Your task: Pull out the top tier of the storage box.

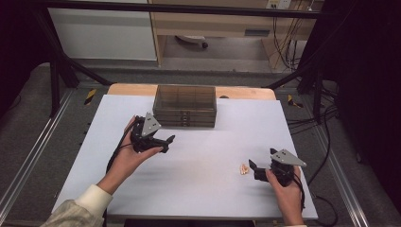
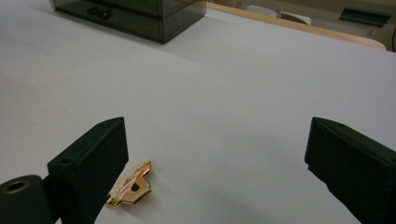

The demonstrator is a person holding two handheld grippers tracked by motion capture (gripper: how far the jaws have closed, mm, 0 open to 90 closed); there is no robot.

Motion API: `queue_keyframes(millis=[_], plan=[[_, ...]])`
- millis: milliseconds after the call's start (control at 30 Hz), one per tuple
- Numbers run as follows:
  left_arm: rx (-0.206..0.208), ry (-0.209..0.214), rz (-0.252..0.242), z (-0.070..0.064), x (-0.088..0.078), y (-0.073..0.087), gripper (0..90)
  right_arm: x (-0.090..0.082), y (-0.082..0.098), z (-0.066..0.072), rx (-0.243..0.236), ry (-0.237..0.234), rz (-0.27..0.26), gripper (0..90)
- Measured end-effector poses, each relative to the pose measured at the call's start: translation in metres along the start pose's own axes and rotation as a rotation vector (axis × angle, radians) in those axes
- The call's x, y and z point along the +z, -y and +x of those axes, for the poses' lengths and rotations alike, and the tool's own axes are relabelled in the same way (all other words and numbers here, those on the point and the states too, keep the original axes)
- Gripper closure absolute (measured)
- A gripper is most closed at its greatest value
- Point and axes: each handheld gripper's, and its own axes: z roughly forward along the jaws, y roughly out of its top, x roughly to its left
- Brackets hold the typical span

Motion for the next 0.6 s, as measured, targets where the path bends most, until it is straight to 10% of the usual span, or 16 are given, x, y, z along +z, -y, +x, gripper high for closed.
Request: queue_keyframes(millis=[600], plan=[[0.11,-0.083,0.075,0.003,0.022,-0.004,9.5,0.002,0.0,0.007,-0.043,0.004,0.017,6.8]])
